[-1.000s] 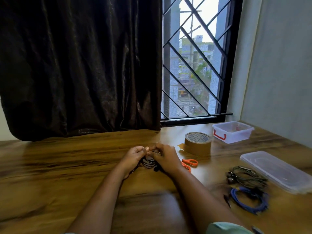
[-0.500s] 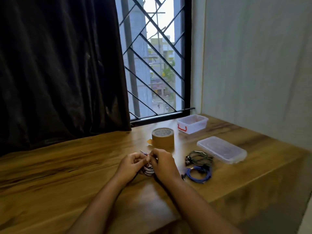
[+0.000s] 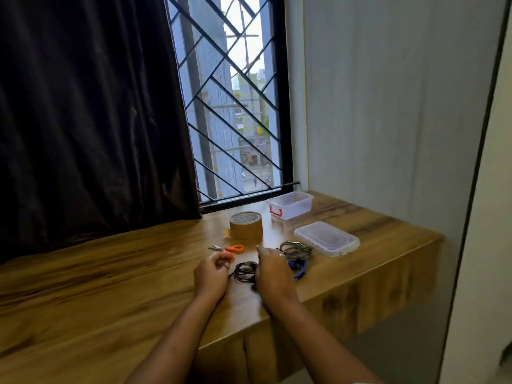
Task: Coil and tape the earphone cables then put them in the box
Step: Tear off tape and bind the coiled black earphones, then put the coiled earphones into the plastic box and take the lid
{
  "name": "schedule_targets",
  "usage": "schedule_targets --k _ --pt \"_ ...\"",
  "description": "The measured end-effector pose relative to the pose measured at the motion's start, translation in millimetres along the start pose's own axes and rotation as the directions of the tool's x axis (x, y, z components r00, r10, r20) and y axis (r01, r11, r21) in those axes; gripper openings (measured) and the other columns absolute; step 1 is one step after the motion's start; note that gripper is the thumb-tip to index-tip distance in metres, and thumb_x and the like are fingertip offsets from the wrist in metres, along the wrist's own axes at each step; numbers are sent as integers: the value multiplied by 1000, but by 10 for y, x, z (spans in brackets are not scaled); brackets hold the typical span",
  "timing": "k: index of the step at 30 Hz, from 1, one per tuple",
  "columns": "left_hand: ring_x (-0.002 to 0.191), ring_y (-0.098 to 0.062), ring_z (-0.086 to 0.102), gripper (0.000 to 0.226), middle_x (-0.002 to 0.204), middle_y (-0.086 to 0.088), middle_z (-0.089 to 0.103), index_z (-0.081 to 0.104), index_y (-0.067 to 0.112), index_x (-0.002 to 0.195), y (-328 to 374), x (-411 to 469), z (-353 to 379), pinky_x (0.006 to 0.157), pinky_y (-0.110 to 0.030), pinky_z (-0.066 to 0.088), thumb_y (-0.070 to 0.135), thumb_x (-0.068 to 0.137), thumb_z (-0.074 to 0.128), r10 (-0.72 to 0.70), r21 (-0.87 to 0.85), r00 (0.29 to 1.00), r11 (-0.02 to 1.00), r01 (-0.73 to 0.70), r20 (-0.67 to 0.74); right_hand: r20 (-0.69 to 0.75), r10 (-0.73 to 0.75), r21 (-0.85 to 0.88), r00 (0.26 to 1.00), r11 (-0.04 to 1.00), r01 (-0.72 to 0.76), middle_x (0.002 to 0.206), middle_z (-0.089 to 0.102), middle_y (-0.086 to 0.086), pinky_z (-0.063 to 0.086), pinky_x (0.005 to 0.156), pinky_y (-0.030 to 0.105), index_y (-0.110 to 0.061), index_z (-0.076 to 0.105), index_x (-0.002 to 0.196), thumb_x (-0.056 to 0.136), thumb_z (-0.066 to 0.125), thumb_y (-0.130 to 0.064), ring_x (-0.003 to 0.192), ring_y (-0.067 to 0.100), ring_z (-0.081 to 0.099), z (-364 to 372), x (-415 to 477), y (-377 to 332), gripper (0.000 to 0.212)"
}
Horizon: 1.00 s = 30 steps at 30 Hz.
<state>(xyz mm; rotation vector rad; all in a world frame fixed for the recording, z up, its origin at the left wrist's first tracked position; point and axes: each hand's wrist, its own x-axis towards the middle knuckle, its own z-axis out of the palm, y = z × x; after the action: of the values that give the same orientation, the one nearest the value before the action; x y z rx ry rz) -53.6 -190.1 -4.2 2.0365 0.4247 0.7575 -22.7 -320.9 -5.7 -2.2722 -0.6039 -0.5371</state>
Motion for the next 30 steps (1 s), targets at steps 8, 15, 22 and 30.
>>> schedule_targets --k 8,15,22,30 --pt "74 -10 64 22 82 4 66 63 19 88 277 -111 -99 65 -31 54 -1 88 53 -55 -71 995 996 50 -79 -90 174 145 981 976 -160 109 69 9 52 91 38 -10 66 117 86 53 2 102 22 63 -377 37 288 36" --pt "81 -22 67 17 98 -1 63 56 23 97 674 167 89 51 -29 54 7 91 52 42 -19 998 999 -43 -37 -80 212 39 974 977 -209 112 68 3 49 91 39 -19 65 114 88 54 -8 105 23 59 -560 464 527 31" --pt "95 -15 52 30 116 0 58 55 23 117 838 703 554 83 -33 52 13 89 54 75 177 997 981 -80 34 -15 217 -144 976 966 -217 119 64 6 46 93 37 -21 59 122 88 56 -15 111 27 57 -409 1172 770 34" --pt "119 -23 44 29 120 -1 59 55 33 116 600 1170 1126 104 -41 33 28 88 51 5 349 1000 937 6 -30 156 260 -401 953 898 -180 130 56 9 36 100 42 -25 28 143 91 50 -20 122 31 50 17 1771 1235 57"
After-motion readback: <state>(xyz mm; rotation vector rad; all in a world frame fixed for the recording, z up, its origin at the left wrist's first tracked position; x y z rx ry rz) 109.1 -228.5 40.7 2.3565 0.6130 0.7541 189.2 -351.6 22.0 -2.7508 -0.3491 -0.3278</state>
